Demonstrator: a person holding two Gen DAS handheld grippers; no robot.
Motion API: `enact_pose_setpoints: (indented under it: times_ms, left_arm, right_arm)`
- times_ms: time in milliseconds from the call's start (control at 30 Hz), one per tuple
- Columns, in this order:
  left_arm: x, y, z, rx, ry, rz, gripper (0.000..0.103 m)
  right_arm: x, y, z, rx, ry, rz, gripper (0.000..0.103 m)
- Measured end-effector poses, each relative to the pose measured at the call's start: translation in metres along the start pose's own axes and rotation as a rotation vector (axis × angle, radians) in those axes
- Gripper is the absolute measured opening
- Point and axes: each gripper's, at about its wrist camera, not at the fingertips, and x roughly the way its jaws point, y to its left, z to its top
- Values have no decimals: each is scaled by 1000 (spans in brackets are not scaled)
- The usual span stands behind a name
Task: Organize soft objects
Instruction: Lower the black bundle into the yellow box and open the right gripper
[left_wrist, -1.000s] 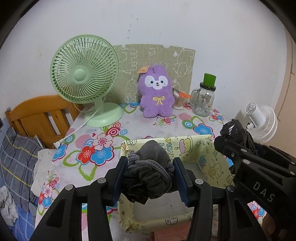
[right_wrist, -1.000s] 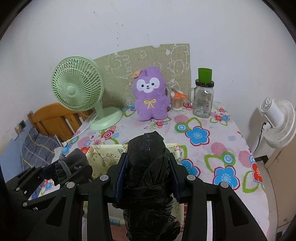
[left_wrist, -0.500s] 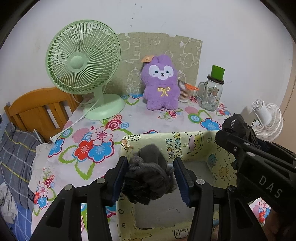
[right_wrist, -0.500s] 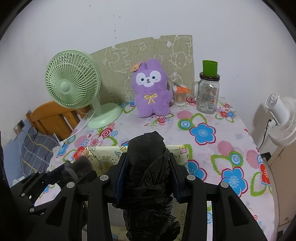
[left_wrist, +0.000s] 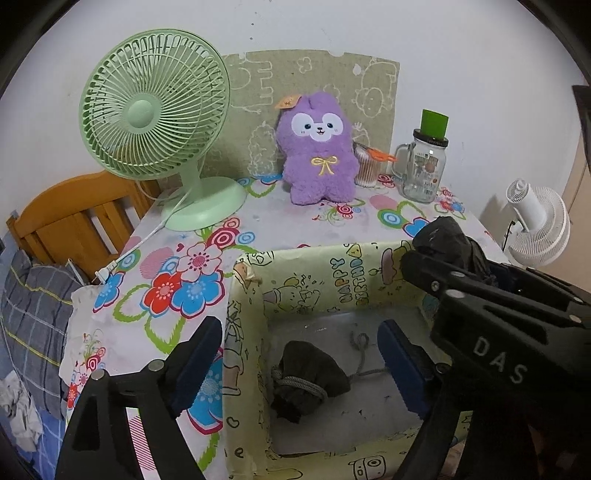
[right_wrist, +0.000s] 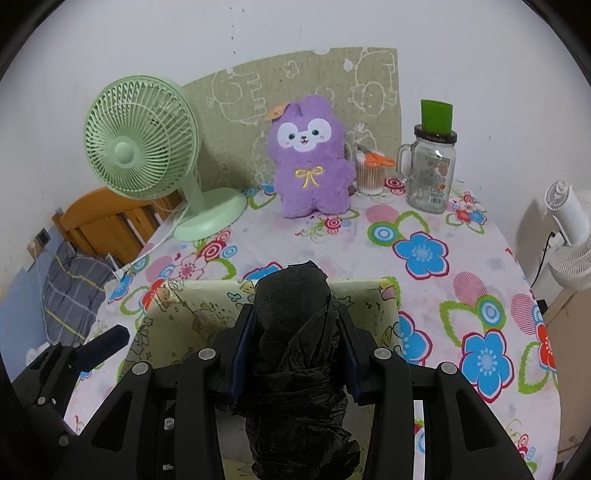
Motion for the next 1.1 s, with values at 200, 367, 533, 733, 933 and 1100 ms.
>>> enact_pose_setpoints:
  times_ms: [200, 367, 533, 733, 933, 1100]
  left_arm:
    - [0, -4, -2, 11, 6, -19, 95]
    - [-2, -4, -2, 5, 8, -24, 96]
    - [-11, -6, -3, 11, -7, -37, 97]
    - [-24, -10, -5, 8, -29, -44, 101]
    - [-35, -9, -8, -7, -38, -29, 102]
    - [-45, -8, -11, -11, -43, -9, 103]
  right_arm:
    - [6, 1, -6, -6, 36, 17, 64]
    - [-1, 1, -8, -12, 19, 1, 72]
    - [-13, -3, -9, 2, 4, 1, 81]
    - [-26, -4, -13, 12, -3, -1, 83]
    - [-41, -6, -18, 42, -31, -28, 90]
    - [-53, -6, -21, 44, -42, -39, 92]
